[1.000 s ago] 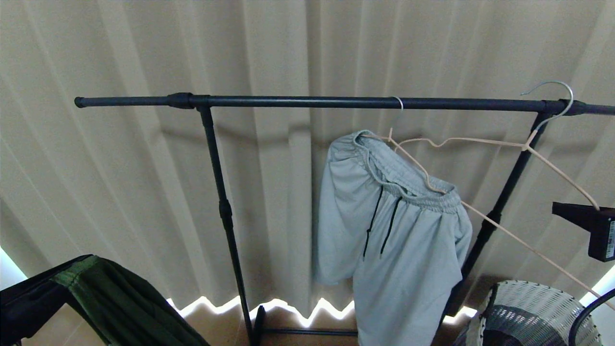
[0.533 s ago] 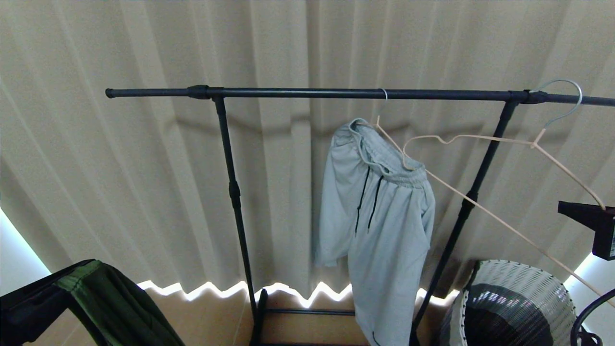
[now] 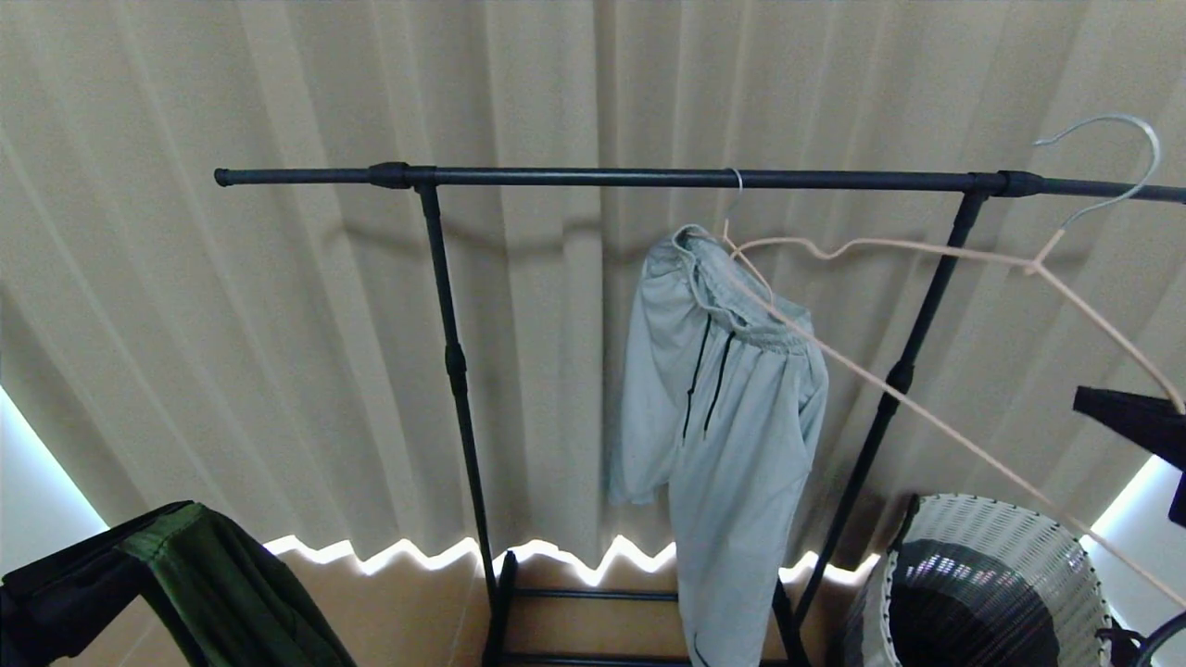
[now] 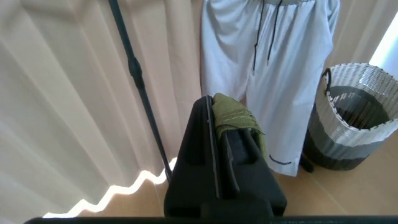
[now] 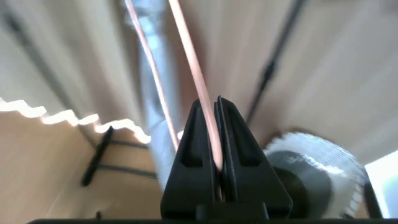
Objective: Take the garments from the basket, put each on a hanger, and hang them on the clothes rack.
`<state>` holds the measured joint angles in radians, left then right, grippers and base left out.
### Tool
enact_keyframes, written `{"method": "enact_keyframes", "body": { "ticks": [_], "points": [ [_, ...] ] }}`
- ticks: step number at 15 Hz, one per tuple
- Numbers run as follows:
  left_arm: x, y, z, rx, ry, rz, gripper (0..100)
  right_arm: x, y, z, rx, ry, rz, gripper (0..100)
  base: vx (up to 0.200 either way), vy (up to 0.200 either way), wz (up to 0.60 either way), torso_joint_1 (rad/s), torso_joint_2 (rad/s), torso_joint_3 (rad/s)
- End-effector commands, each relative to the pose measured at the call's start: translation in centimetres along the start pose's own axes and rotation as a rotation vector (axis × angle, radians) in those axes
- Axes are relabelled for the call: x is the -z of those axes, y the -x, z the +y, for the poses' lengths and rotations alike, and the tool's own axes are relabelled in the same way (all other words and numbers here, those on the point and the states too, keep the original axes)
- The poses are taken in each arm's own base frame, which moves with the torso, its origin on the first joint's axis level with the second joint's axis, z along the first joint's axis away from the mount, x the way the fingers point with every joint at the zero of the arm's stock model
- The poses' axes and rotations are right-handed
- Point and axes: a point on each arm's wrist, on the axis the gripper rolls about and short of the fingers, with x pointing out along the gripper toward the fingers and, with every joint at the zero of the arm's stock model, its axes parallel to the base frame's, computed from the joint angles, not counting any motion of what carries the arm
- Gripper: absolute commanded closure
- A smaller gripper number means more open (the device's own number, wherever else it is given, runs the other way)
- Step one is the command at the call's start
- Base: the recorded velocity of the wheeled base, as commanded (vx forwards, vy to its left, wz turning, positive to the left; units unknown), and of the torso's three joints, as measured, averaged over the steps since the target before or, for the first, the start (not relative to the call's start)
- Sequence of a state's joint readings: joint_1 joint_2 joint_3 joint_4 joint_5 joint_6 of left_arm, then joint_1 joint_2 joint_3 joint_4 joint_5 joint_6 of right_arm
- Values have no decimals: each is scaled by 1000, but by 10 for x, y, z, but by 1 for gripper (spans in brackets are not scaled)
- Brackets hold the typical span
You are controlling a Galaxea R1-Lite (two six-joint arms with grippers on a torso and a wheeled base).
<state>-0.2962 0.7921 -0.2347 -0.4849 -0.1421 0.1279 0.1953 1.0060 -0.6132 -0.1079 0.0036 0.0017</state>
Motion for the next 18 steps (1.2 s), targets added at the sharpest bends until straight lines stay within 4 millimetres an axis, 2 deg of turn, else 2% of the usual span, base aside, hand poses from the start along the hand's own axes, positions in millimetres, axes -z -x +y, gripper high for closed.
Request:
{"method": "enact_keyframes", "body": {
  "ticks": [1,2,5,7,8,10,14,18],
  "points": [
    [-5,-14,3,1,4,38,100,25,7,19,-154,45,49,100,0,0,0,0,0,0],
    [-15,-26,6,-14,0,52,100,32,7,27,-219,43,75,100,0,0,0,0,0,0],
    [-46,-55,16,-90,-28,163,100,35,3,44,-336,-17,123,100,0,0,0,0,0,0],
    [-66,-75,17,-63,-34,215,100,35,-3,55,-390,-41,126,100,0,0,0,0,0,0],
    [-70,-81,16,-64,-38,231,100,34,-5,59,-407,-52,128,100,0,0,0,0,0,0],
    [-73,-118,9,-119,-56,304,100,32,-12,73,-468,-78,127,100,0,0,0,0,0,0],
    [-81,-167,-4,-253,-65,338,100,40,-13,95,-572,-24,187,100,0,0,0,0,0,0],
    [-93,-187,-9,-269,-51,306,100,37,-27,110,-568,-28,197,100,0,0,0,0,0,0]
  ]
}}
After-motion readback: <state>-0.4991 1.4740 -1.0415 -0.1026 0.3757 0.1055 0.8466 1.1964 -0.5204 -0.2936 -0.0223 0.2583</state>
